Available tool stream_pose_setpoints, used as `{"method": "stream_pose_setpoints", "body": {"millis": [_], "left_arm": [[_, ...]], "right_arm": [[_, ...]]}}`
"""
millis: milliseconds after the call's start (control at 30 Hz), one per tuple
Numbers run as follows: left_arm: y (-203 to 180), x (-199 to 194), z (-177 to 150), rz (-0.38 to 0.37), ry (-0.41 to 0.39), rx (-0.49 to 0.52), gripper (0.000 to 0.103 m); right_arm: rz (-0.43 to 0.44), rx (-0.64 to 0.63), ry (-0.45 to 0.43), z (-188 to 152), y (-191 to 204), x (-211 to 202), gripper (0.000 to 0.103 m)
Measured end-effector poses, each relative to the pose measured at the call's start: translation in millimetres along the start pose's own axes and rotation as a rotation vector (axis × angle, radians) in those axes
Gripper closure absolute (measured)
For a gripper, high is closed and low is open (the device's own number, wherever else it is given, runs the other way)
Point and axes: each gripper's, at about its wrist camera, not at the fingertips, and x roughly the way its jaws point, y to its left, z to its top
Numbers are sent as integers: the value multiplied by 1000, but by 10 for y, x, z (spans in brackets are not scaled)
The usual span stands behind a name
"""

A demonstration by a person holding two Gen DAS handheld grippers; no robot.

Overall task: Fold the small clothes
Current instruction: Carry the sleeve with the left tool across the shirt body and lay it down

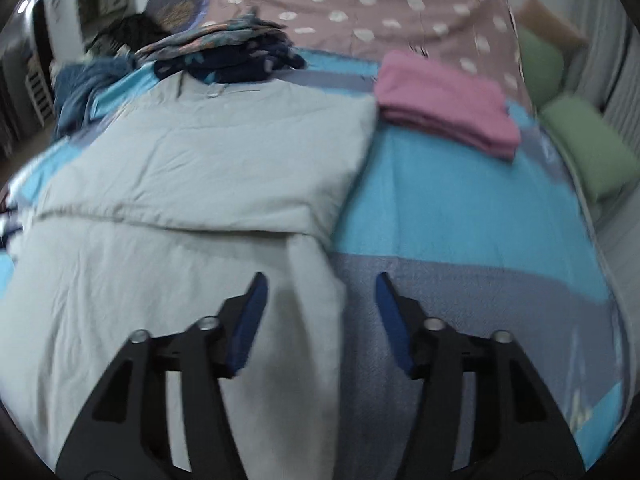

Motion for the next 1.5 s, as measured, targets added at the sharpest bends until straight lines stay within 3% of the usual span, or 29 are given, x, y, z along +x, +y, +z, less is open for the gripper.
{"method": "stream_pose_setpoints", "body": {"millis": [100, 133, 167, 267, 367, 567, 767, 833, 933, 1033, 1100, 1167, 1267, 1367, 1500], "left_arm": [[-7, 19, -19, 1, 4, -9, 51], [-8, 35, -29, 7, 6, -12, 51], [3, 36, -36, 10, 7, -16, 51], [41, 16, -47, 16, 3, -30, 51], [104, -44, -45, 28, -13, -45, 50], [331, -196, -57, 30, -43, -107, 49], [462, -325, -75, 36, -67, -143, 49], [468, -365, -74, 37, -77, -141, 49], [477, -402, -59, 42, -91, -142, 49], [518, -423, -59, 39, -95, -158, 49], [556, -456, -80, 50, -96, -160, 49], [636, -523, -109, 75, -107, -171, 49], [789, -649, -135, 84, -132, -209, 49], [929, -779, -152, 100, -161, -239, 49], [1090, -903, -185, 116, -190, -283, 49]], "right_arm": [[156, 140, 43, 67, -215, 179, 73], [173, 166, 52, 87, -237, 238, 76], [172, 175, 47, 112, -236, 270, 88], [181, 205, 33, 97, -190, 255, 97], [141, 201, 4, 20, -98, 148, 98], [137, 335, -8, -160, -328, 98, 89], [27, 226, -3, -74, -264, 30, 86], [2, 155, -55, 8, -120, -97, 86], [50, 142, -128, 143, -9, -184, 86], [80, 115, -99, 240, 89, 33, 87], [42, 71, -25, 179, 107, 291, 94], [57, 81, -45, 110, 18, 324, 95], [16, 92, -28, 97, -94, 256, 78], [-46, 70, -42, 99, -73, 70, 83], [-82, 82, -137, 146, -56, -359, 83]]}}
